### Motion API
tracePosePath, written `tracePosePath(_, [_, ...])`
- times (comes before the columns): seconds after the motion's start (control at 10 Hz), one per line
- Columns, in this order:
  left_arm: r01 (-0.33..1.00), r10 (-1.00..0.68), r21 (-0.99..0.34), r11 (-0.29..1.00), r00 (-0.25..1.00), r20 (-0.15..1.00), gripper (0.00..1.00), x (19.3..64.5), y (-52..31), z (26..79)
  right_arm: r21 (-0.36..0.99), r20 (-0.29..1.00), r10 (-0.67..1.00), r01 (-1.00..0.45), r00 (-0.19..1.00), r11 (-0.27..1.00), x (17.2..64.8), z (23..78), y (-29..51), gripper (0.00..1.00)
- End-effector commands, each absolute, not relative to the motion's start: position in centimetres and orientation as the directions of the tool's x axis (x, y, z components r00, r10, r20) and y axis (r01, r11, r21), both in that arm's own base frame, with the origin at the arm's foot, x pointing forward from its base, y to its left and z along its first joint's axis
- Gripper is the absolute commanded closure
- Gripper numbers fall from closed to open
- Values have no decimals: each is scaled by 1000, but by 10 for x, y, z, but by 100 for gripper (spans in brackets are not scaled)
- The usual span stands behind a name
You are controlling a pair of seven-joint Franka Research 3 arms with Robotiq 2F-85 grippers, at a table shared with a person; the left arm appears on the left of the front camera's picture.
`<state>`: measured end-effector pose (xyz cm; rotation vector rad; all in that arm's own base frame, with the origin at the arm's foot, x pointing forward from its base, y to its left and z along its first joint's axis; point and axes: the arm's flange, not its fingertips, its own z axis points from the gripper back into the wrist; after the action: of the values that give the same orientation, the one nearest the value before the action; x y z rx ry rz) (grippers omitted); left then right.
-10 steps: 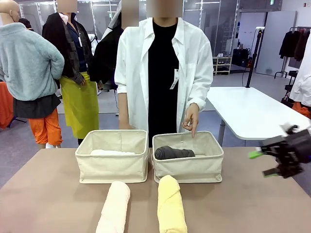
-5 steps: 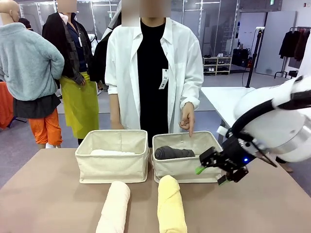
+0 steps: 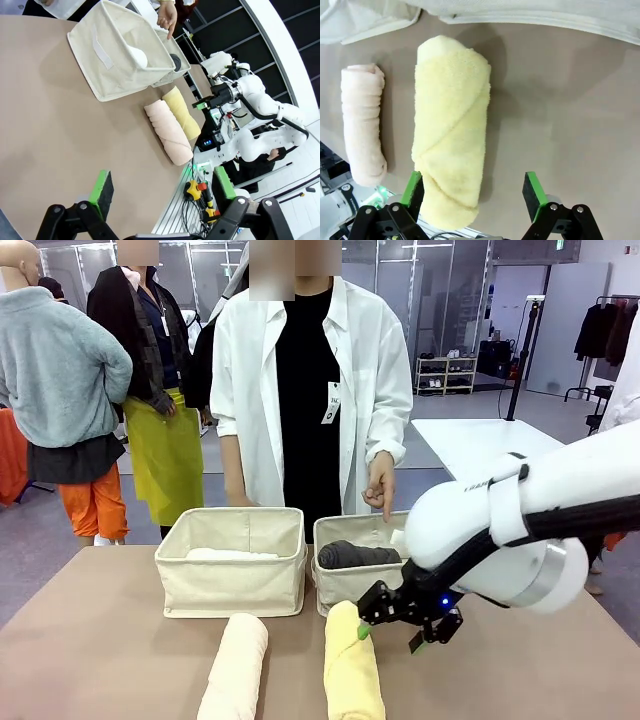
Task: Divide the towels into two baskets.
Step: Pick up one hotel-folded towel from the bottom of the table and place it in the Fabric basket indicated by the person.
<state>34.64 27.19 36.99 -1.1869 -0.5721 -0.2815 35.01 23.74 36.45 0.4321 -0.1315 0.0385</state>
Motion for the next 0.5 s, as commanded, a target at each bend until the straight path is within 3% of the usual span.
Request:
tracePosePath(0.0, [500, 81, -785, 366, 823, 563, 0, 341, 271, 372, 381, 141, -46, -11, 989, 925, 354, 363, 263, 0])
tracePosePath(0.4, [500, 81, -785, 366, 823, 563, 0, 341, 271, 372, 321, 146, -25, -24, 989, 947, 359, 348, 301, 0])
